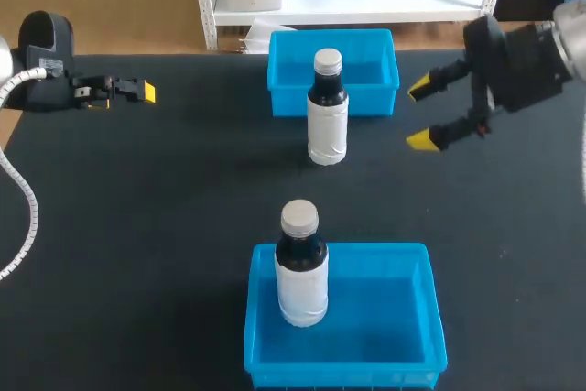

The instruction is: Pick up the bottle, and place it in the far bin if it is heavy, or in the near bin if it is light.

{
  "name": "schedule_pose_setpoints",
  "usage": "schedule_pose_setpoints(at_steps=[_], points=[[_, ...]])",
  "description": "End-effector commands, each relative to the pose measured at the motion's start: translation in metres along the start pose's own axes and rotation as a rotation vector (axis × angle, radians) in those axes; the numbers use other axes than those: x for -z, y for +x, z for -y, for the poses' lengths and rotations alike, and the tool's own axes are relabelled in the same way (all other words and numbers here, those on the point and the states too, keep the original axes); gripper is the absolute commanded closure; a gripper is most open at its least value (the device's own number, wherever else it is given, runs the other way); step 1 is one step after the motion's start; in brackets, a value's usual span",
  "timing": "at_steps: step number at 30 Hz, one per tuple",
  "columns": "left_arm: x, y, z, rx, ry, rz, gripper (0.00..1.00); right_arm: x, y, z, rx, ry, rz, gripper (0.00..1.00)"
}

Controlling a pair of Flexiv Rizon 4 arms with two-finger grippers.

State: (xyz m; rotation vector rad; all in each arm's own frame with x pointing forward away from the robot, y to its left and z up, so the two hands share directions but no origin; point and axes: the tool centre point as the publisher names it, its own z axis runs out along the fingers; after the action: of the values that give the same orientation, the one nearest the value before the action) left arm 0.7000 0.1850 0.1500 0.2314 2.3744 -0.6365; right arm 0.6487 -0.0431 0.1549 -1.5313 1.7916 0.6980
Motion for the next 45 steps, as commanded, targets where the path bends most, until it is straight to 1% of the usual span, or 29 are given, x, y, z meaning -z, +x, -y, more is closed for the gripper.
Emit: schedule_pose_setpoints(at_steps=[1, 4, 10, 17, 22, 28, 35, 45], points=[[0.000, 0.000, 0.000, 0.000, 0.000, 0.000, 0.00, -0.021, -0.003, 0.047, 0.013, -0.055, 0.013, 0.00], [0.000, 0.000, 0.000, 0.000, 0.000, 0.000, 0.00, -0.028, -0.005, 0.063, 0.018, -0.063, 0.028, 0.00], [0.000, 0.000, 0.000, 0.000, 0.000, 0.000, 0.00, -0.048, -0.010, 0.088, 0.027, -0.092, 0.063, 0.00], [0.000, 0.000, 0.000, 0.000, 0.000, 0.000, 0.00, -0.067, -0.016, 0.102, 0.033, -0.108, 0.085, 0.00], [0.000, 0.000, 0.000, 0.000, 0.000, 0.000, 0.00, -0.079, -0.025, 0.104, 0.036, -0.119, 0.096, 0.00], [0.000, 0.000, 0.000, 0.000, 0.000, 0.000, 0.00, -0.092, -0.036, 0.097, 0.051, -0.136, 0.101, 0.00], [0.000, 0.000, 0.000, 0.000, 0.000, 0.000, 0.00, -0.107, -0.044, 0.092, 0.053, -0.156, 0.103, 0.00], [0.000, 0.000, 0.000, 0.000, 0.000, 0.000, 0.00, -0.121, -0.051, 0.096, 0.054, -0.166, 0.107, 0.00]])
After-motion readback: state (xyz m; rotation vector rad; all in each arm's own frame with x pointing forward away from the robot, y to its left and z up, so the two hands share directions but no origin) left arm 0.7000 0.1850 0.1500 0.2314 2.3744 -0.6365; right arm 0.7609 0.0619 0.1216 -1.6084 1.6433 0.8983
